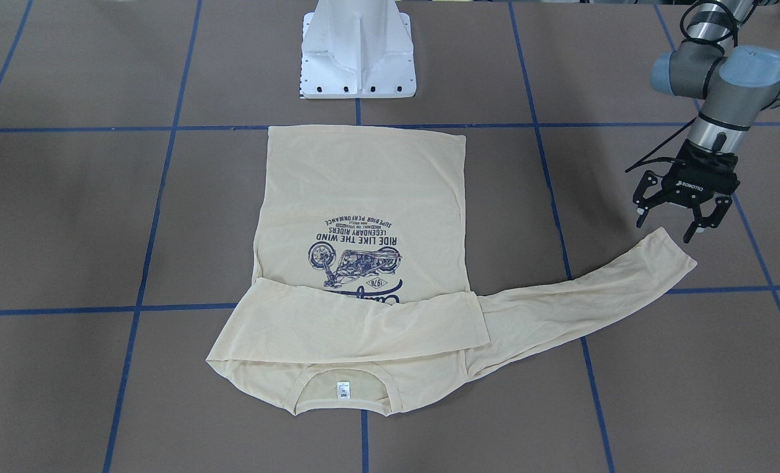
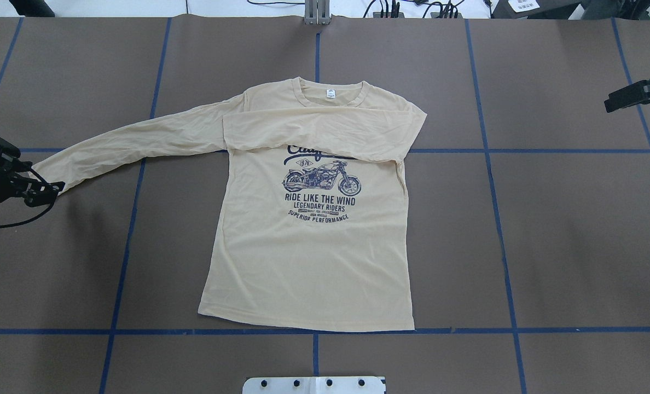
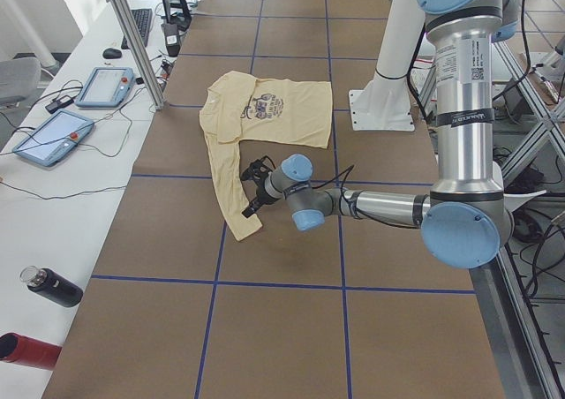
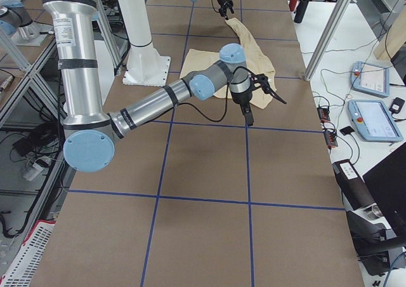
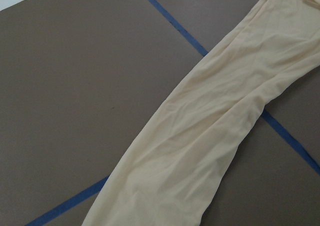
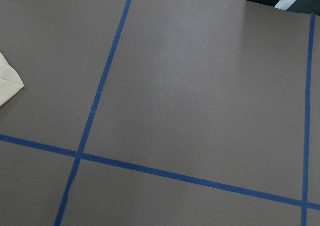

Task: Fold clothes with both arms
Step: 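Release sleeve, withdraw right gripper while left gripper grasps the other cuff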

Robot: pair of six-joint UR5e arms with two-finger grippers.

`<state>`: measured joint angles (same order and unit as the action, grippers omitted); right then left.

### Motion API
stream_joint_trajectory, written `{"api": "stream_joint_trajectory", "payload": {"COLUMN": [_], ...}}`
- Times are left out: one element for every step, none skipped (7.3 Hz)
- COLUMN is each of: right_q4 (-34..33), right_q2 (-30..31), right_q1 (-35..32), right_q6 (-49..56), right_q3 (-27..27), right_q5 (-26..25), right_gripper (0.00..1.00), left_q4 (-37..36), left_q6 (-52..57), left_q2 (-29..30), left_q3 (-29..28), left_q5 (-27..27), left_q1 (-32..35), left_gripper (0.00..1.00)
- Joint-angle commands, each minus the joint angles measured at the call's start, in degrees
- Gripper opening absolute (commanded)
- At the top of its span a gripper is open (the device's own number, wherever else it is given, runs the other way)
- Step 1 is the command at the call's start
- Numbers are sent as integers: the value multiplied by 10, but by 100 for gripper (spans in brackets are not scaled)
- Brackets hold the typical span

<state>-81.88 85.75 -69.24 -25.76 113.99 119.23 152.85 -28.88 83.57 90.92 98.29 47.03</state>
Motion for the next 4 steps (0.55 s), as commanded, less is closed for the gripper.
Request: {"api": "stream_joint_trajectory", "payload": {"right_q4": [8,8,8,8], "right_q2": [6,6,5,5], "right_q1": [-3,-3,-3,-3], "right_q6": [1,0,-1,-1], "right_q3": [-1,-1,-1,-2], "right_q5": [5,4,4,4], "right_gripper": [100,100,100,100], "left_q4": [0,0,0,0], "left_q6": [2,2,2,2], "left_q2": [-2,-2,-2,-6], "left_q3": [-22,-23,-27,-27], "left_q5": [-20,-19,-19,-18], "left_q1": [-12,-12,-13,-18], "left_gripper": [69,66,64,60]}}
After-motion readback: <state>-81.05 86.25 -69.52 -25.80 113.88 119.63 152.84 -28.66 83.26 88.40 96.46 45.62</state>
